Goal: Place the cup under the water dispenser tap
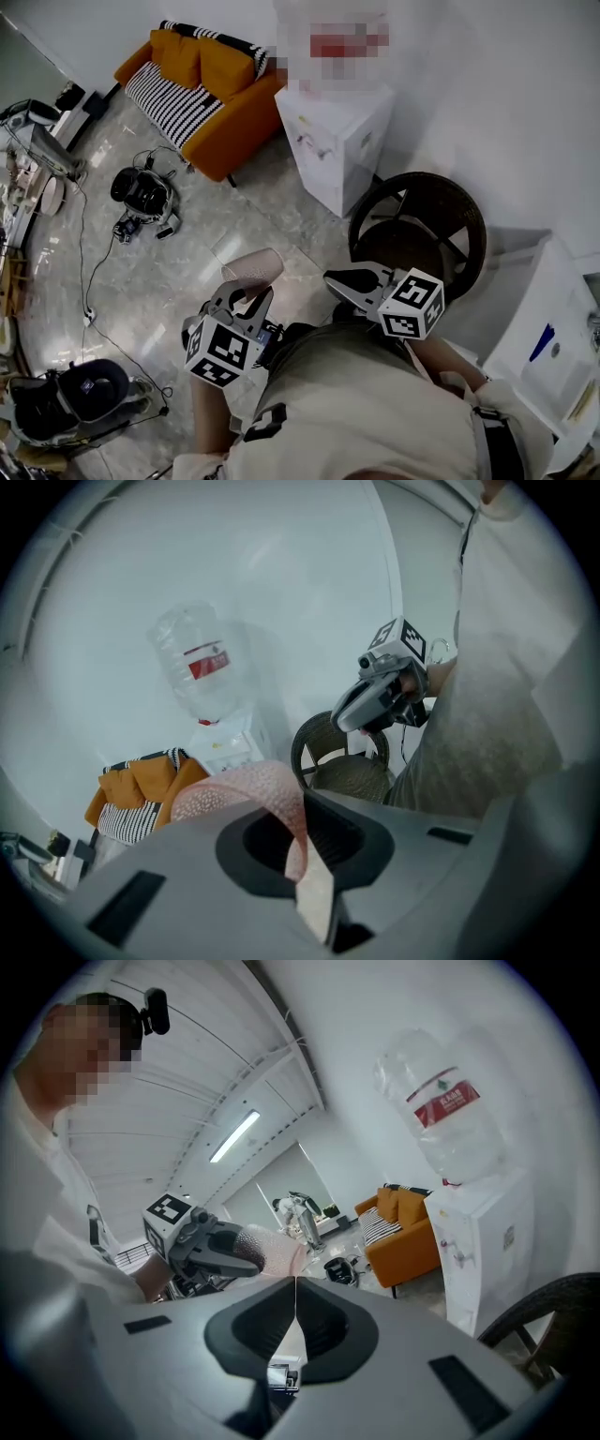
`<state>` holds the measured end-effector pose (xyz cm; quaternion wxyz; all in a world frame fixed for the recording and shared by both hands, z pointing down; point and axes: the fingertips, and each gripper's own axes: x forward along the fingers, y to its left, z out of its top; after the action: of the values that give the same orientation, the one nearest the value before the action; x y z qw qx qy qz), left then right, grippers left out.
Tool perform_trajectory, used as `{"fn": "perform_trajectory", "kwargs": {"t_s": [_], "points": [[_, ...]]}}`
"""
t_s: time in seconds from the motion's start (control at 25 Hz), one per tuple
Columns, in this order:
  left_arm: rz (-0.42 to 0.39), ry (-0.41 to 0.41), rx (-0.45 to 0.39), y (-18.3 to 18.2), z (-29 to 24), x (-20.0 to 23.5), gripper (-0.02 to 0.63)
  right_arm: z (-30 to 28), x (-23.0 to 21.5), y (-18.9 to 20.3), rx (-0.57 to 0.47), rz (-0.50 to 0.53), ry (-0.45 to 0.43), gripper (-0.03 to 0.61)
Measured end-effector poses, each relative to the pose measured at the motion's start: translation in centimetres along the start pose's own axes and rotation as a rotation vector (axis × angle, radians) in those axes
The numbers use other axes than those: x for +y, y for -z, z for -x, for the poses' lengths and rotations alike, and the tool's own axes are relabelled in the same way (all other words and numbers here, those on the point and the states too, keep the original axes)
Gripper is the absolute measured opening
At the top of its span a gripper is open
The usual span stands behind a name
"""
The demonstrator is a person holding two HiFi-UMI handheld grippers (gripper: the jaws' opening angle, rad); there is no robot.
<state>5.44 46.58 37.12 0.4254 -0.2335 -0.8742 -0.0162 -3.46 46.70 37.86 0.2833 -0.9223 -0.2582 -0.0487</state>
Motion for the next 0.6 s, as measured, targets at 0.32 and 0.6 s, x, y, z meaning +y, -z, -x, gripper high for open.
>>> {"fn": "perform_trajectory", "kwargs": {"t_s": [0.32, 0.6], "points": [[-0.102, 0.012, 0.057, -0.5, -3.0, 5.0, 0.074, 0.0, -3.1, -1.0, -0.032, -0.042, 0.084, 0.028], [-0.211, 0.088, 0.062, -0.7, -7.7, 12.5, 0.072, -1.9, -8.4, -3.3, -0.088, -0.104, 0.248, 0.028]]}}
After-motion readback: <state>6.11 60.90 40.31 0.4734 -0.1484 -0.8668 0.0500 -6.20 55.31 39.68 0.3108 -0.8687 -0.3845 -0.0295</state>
